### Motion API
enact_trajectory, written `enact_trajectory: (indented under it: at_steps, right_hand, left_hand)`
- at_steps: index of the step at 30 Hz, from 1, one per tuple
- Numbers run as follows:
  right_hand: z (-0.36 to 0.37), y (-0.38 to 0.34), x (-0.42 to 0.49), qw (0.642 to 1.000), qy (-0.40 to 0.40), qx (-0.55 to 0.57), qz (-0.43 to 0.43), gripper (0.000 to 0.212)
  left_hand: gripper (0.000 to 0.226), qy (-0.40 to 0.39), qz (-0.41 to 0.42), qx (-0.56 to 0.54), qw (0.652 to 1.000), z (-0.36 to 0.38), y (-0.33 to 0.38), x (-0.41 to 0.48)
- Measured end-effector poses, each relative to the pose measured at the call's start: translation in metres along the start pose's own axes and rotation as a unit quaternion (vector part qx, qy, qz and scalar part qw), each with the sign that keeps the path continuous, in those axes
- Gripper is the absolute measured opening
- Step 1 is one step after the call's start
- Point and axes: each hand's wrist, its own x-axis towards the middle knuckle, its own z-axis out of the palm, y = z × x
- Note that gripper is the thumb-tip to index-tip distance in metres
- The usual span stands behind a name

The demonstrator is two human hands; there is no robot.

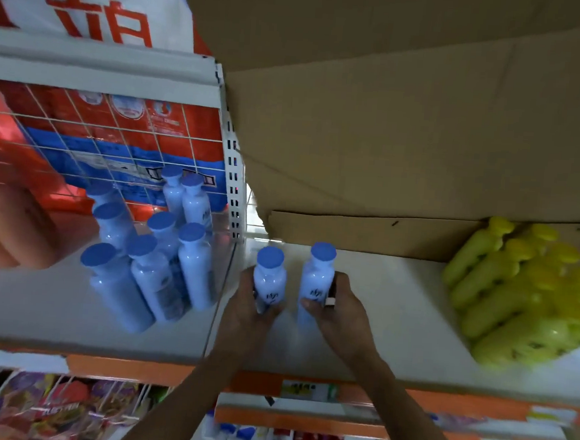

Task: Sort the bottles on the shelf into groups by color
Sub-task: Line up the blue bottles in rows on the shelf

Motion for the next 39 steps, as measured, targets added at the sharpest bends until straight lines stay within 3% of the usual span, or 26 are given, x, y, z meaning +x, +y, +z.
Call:
enact_trajectory:
  at_steps: [6,19,24,39]
  right_hand:
    - [-0.038,0.032,0.019,0.999,0.030,0.014,0.020,0.046]
    - [-0.058,0.067,0.064,0.999,0.018,-0.031,-0.013,0.051]
    - [-0.071,0.077,0.083,0.999,-0.001,-0.032,-0.029,0.064]
    - [-0.073,0.081,0.109,0.999,-0.019,0.022,-0.018,0.063]
  left_hand:
    - [0.058,-0.043,0.012,-0.004,0.999,0.045,0.016,0.028]
    - [0.065,-0.027,-0.022,-0.011,0.999,0.093,0.020,0.071]
    - [0.065,-0.023,-0.024,-0.007,0.999,0.110,0.022,0.082]
    - [0.060,-0.016,-0.007,0.014,1.000,0.137,0.030,0.100]
